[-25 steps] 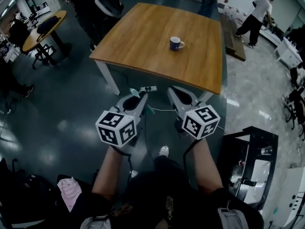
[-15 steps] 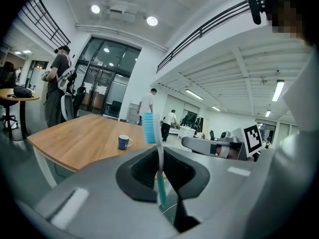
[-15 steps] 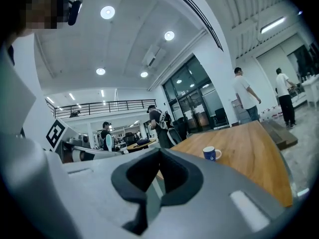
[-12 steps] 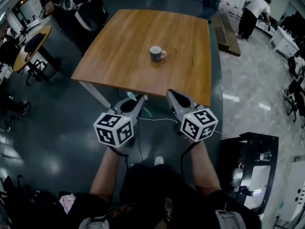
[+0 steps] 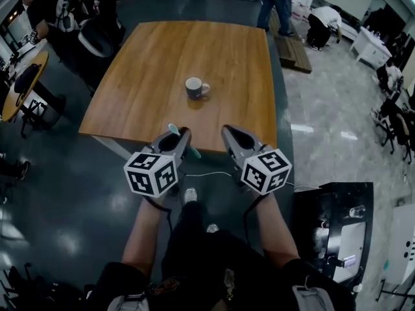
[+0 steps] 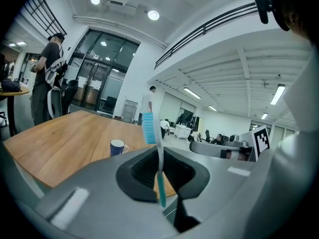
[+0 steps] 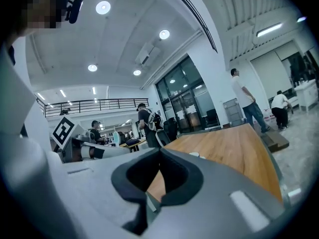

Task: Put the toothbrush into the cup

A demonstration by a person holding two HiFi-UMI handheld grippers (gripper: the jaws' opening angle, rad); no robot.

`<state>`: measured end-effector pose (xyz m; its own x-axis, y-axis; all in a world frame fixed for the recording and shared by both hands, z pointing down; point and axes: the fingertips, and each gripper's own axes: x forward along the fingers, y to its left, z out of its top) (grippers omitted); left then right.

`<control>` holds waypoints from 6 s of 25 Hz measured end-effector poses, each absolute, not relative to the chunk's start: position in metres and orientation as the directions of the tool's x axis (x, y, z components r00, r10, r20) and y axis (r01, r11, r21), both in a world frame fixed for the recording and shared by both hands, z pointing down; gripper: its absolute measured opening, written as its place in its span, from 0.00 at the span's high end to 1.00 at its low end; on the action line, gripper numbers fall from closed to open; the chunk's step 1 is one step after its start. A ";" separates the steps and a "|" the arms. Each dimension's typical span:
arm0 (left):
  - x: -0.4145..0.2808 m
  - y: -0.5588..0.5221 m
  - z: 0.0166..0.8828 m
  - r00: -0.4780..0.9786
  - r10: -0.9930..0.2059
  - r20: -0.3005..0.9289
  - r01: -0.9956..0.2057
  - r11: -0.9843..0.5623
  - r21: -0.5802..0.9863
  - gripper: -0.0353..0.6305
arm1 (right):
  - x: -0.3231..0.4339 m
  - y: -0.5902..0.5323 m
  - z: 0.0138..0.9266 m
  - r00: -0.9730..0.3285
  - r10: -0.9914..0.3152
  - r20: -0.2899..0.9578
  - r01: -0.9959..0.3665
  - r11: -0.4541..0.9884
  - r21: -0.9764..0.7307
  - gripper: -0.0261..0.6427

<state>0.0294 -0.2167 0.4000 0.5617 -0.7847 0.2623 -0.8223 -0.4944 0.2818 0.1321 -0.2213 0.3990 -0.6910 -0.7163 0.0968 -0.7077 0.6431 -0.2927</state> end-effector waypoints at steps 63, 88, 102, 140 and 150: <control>-0.011 -0.562 0.564 0.403 -0.790 0.463 -0.910 -0.294 0.291 0.91 | 0.081 -0.520 0.495 -0.744 -0.591 0.311 -0.668 0.657 -0.349 0.96; -0.006 -0.559 0.587 0.491 -0.746 0.449 -0.864 -0.352 0.359 0.49 | 0.112 -0.498 0.481 -0.626 -0.710 0.321 -0.779 0.556 -0.288 0.96; -0.033 -0.483 0.551 0.578 -0.719 0.386 -0.811 -0.455 0.366 0.71 | 0.075 -0.454 0.452 -0.571 -0.784 0.244 -0.818 0.518 -0.252 0.96; 0.082 -0.286 0.368 0.570 -0.808 0.146 -0.815 -0.535 0.223 0.94 | 0.136 -0.286 0.350 -0.715 -0.699 -0.015 -0.679 0.699 -0.223 0.96; 0.091 -0.271 0.366 0.570 -0.809 0.144 -0.816 -0.537 0.214 0.94 | 0.144 -0.272 0.347 -0.716 -0.697 -0.019 -0.676 0.701 -0.228 0.96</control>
<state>0.0905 -0.2715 0.3657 0.5700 -0.8090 0.1437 -0.8160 -0.5371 0.2135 0.1442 -0.2716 0.3472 -0.7163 -0.6975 -0.0195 -0.6760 0.7006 -0.2283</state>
